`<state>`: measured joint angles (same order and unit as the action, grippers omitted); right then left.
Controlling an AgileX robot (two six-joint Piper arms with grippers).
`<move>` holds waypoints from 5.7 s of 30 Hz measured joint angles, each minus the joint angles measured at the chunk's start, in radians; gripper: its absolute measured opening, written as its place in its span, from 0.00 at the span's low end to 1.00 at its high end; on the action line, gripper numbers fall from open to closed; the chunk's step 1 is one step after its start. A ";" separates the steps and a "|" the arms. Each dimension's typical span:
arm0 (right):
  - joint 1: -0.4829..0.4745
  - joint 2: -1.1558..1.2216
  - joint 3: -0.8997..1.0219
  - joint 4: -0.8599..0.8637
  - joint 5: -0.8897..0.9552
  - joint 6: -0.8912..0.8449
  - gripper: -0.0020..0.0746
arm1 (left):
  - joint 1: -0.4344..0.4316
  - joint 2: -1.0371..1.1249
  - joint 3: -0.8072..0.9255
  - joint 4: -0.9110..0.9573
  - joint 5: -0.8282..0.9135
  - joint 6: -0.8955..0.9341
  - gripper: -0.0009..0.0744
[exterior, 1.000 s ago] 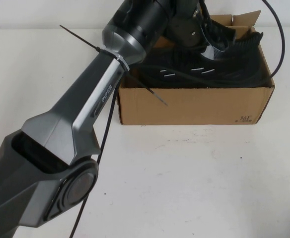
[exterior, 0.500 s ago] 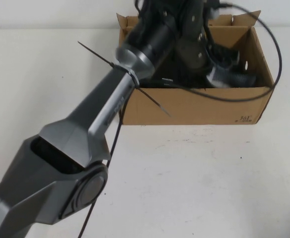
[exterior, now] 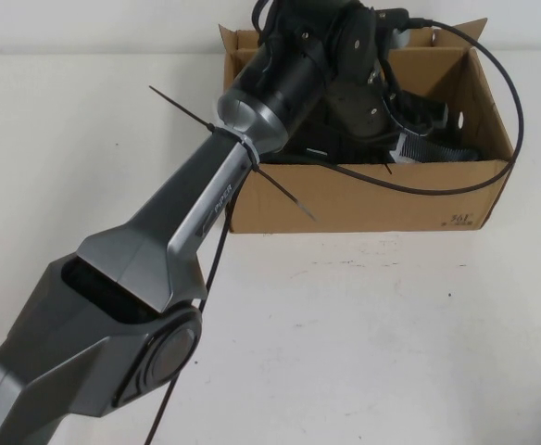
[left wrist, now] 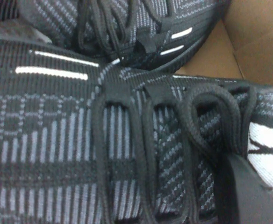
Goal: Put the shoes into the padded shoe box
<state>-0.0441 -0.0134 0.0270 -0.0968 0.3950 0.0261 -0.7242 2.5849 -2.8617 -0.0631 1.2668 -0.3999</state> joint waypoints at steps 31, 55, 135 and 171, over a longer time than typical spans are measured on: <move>0.000 0.000 0.000 0.000 0.000 0.000 0.01 | -0.010 -0.011 0.000 -0.041 -0.151 0.261 0.44; 0.000 0.000 0.000 0.000 0.000 0.000 0.01 | -0.020 0.013 0.008 -0.018 -0.156 0.382 0.41; 0.000 0.000 0.000 0.000 0.000 0.000 0.01 | -0.050 -0.309 0.184 0.268 0.000 0.365 0.01; 0.000 0.000 0.000 0.000 0.000 0.000 0.01 | 0.014 -1.555 1.837 0.510 -0.367 -0.057 0.01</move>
<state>-0.0441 -0.0134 0.0270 -0.0968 0.3950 0.0261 -0.7105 1.0296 -1.0250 0.4468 0.8994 -0.4565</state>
